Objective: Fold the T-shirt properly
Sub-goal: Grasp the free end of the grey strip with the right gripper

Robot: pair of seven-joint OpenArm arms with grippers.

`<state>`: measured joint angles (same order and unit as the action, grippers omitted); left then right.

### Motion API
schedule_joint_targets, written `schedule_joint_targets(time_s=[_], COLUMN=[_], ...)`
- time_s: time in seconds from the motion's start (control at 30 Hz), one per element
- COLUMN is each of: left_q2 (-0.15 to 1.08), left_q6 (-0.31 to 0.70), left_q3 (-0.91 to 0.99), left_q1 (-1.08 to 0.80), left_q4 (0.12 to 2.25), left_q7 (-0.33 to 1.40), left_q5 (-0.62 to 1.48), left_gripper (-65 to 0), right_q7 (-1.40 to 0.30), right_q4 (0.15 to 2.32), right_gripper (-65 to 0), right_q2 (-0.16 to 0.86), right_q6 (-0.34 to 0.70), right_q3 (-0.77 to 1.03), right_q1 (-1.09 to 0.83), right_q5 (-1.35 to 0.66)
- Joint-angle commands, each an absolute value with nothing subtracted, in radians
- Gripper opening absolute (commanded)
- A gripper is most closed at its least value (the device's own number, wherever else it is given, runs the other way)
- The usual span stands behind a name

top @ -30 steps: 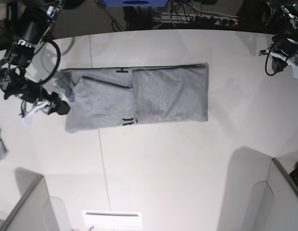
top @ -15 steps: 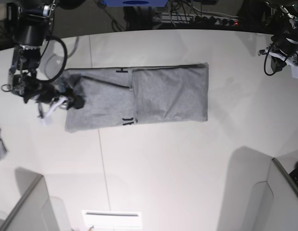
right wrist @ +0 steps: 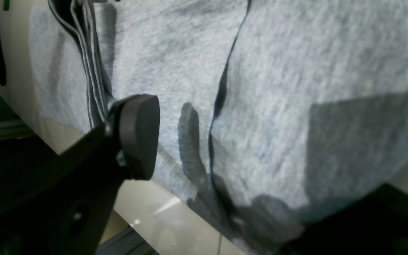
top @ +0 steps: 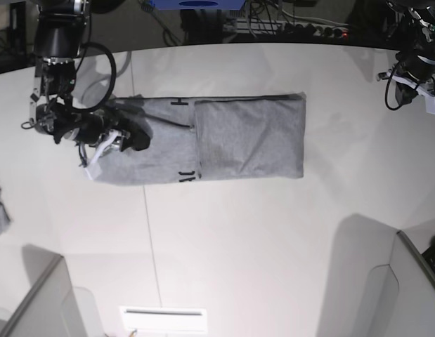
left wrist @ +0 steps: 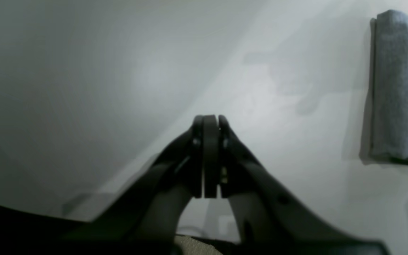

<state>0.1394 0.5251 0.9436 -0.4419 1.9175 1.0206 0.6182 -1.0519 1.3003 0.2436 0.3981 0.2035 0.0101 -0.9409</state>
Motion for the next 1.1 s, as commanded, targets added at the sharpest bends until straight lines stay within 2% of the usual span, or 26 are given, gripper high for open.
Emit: schedule_joint_targets(time_s=[0.0,0.07,0.2,0.3,0.43,0.5,0.7,0.87,1.07], left_q2=[0.154,0.154,0.157,0.160,0.159,0.159,0.160,0.160,0.160], left_q6=[0.532,0.532,0.532,0.527,0.532,0.532,0.532,0.532,0.527], left_q3=[0.949,0.944,0.852,0.759,0.616,0.558,0.443,0.371,0.295], left_q1=[-0.446,-0.446,-0.444,-0.421,-0.354,-0.328,-0.252,-0.200,-0.150], left_q4=[1.934,1.934,1.933,1.933,1.933,1.933,1.871,1.776,1.707], left_q7=[1.001,1.001,1.000,1.000,0.998,0.998,0.998,0.997,0.997], left_q5=[0.631,0.631,0.630,0.590,0.318,0.219,0.122,0.045,0.038], left_gripper=[-65.0,-65.0,-65.0,-65.0,-65.0,-65.0,-65.0,-65.0,-65.0], right_q7=[-1.052,-1.041,-1.024,-1.015,-1.015,-1.015,-1.015,-1.043,-1.092], right_q4=[1.300,1.300,1.300,1.300,1.307,1.308,1.333,1.494,1.649], right_gripper=[-29.9,-40.1,-65.0,-65.0,-65.0,-65.0,-65.0,-65.0,-65.0], right_q2=[0.254,0.254,0.254,0.271,0.292,0.312,0.335,0.325,0.243], right_q6=[0.389,0.389,0.387,0.377,0.280,0.274,0.271,0.271,0.271], right_q3=[0.205,0.205,0.203,0.203,0.196,0.194,0.193,0.193,0.193], right_q1=[0.016,0.015,0.016,0.024,0.030,0.041,0.056,0.056,0.053], right_q5=[-0.908,-0.908,-0.908,-0.906,-0.906,-0.906,-0.901,-0.720,-0.545])
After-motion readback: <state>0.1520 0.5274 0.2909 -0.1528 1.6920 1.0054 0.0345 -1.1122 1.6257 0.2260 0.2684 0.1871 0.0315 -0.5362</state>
